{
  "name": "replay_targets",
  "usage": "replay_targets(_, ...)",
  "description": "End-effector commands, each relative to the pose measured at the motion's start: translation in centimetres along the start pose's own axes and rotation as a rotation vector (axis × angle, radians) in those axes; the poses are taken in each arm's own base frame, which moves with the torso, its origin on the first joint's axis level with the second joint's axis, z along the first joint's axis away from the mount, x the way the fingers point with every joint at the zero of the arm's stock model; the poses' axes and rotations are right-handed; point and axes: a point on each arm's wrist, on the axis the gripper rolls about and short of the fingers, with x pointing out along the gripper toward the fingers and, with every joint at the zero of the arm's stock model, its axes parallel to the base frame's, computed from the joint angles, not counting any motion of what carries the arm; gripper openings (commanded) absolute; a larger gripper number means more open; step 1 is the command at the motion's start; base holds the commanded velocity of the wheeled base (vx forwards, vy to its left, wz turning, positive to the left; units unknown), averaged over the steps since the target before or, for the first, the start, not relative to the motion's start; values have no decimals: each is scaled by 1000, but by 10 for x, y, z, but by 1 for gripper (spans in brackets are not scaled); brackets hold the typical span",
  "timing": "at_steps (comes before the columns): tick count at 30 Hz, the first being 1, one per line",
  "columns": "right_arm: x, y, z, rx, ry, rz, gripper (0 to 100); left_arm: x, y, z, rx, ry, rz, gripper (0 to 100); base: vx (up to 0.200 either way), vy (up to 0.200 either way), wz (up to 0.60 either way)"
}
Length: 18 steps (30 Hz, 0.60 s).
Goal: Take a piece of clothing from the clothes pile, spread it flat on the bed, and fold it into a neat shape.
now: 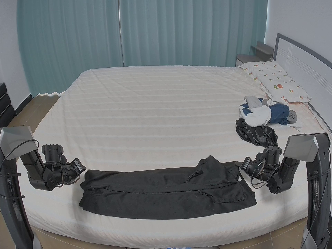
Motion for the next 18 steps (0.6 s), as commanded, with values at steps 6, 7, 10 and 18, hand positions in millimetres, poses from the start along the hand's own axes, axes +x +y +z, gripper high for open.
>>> replay_targets(6,2,-1,-5,0,9,1,0,-11,-8,0,18,32,-70,100,0,0,0)
replay_targets(7,2,-1,-5,0,9,1,0,-11,-8,0,20,35,-74,100,0,0,0)
replay_targets(10,3,-1,-6,0,11,1,0,-7,-9,1,65,57,-121,100,0,0,0)
replay_targets(18,4,-2,-7,0,9,-3,0,1,-8,-3,143,77,-121,100,0,0,0)
